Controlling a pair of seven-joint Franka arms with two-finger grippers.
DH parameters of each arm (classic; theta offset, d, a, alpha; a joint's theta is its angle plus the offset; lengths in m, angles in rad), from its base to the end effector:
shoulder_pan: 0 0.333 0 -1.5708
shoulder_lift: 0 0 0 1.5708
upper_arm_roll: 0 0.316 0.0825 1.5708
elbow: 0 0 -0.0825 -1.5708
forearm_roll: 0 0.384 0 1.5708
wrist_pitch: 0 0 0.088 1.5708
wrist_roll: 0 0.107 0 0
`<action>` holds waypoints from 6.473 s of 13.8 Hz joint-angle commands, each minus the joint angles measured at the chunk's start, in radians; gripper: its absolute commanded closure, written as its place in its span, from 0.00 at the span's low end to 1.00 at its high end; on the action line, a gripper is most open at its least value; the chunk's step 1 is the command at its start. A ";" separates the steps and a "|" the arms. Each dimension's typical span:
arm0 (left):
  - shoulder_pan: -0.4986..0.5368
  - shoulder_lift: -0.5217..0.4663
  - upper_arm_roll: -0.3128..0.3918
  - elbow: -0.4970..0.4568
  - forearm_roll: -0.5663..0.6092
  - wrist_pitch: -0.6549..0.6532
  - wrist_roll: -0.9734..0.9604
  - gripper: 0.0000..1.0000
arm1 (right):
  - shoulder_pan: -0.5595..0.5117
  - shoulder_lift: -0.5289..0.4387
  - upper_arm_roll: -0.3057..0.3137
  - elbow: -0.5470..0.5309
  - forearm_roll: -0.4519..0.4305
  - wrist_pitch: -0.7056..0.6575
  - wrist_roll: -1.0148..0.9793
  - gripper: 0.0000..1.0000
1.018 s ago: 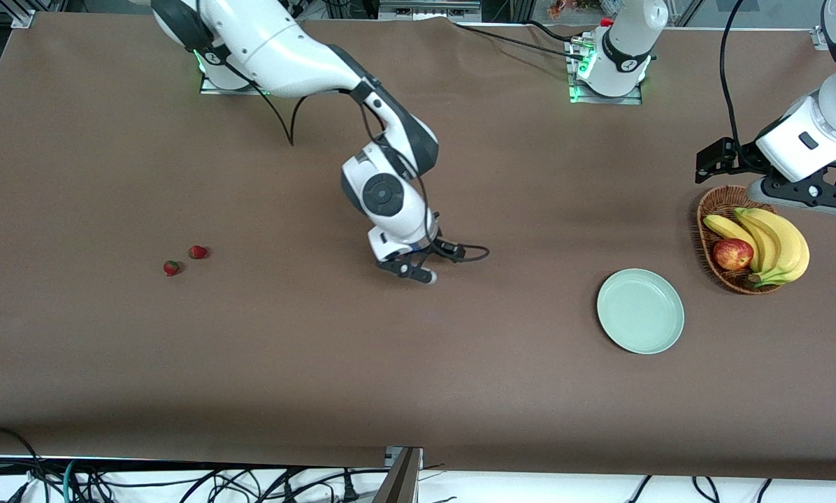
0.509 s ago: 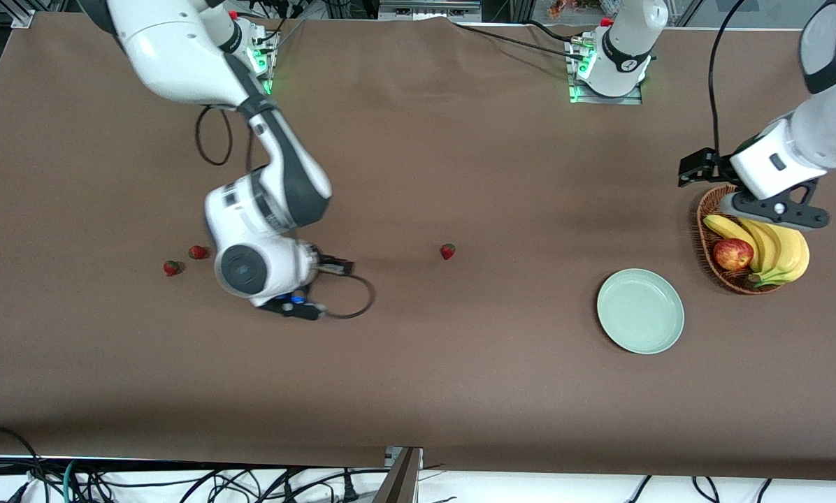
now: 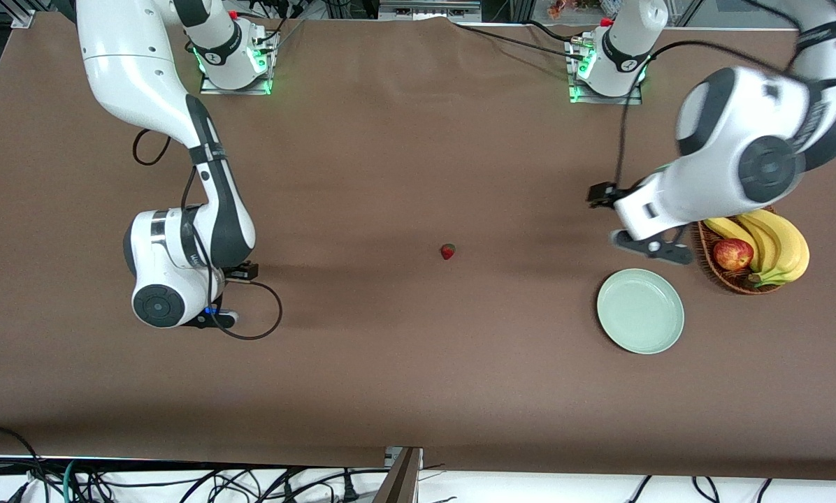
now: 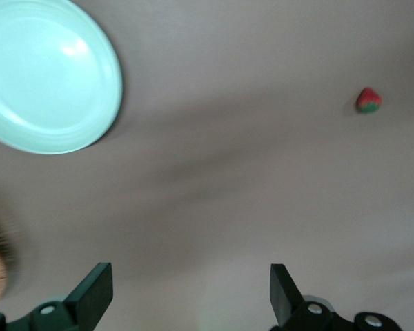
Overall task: Collect all strawberries into plate
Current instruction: 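Reach the left gripper to the strawberry while the right gripper returns, then grasp the strawberry with the left gripper while the right gripper grasps another, then carry the strawberry over the plate while the right gripper carries another, then release the strawberry onto the plate while the right gripper sets another down, then grasp the middle strawberry with the left gripper while the right gripper returns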
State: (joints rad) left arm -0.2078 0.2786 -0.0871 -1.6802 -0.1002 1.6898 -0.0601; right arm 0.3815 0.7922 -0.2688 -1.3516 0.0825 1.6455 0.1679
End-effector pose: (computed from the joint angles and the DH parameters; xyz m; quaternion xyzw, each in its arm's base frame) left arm 0.5815 -0.1824 0.4199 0.9838 -0.1034 -0.1421 0.0360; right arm 0.6683 0.1180 0.2342 0.9702 -0.0243 -0.2220 0.0942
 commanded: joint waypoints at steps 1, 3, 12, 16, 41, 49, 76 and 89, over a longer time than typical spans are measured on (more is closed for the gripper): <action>-0.143 0.077 0.010 0.020 0.004 0.086 -0.244 0.00 | 0.014 -0.037 -0.062 -0.095 -0.003 0.068 -0.129 0.00; -0.214 0.143 0.010 0.020 0.010 0.207 -0.389 0.00 | -0.006 -0.054 -0.089 -0.168 0.005 0.150 -0.240 0.00; -0.372 0.382 0.010 0.022 0.090 0.644 -0.755 0.00 | -0.053 -0.151 -0.089 -0.379 0.022 0.362 -0.412 0.00; -0.409 0.445 0.012 0.022 0.102 0.755 -0.839 0.00 | -0.133 -0.125 -0.089 -0.377 0.023 0.456 -0.565 0.00; -0.167 0.234 0.148 0.093 0.146 0.344 -0.012 0.96 | -0.124 -0.139 0.034 -0.239 0.092 0.228 -0.413 0.92; 0.079 0.362 0.145 0.113 0.131 0.399 0.558 0.88 | 0.146 -0.105 0.167 -0.233 0.238 0.477 0.316 0.92; -0.008 0.307 -0.062 0.105 -0.036 0.258 -0.190 0.00 | 0.206 -0.090 -0.008 0.020 0.244 0.093 0.068 0.00; -0.309 0.490 -0.057 0.108 0.195 0.591 -0.985 0.01 | 0.198 -0.080 -0.270 -0.291 0.247 0.296 -0.389 0.00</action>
State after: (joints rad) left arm -0.5109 0.7725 -0.1520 -1.5791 0.0706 2.2772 -1.0181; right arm 0.5671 0.7295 -0.5332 -1.5844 0.3373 1.8808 -0.2065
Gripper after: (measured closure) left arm 0.000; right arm 0.000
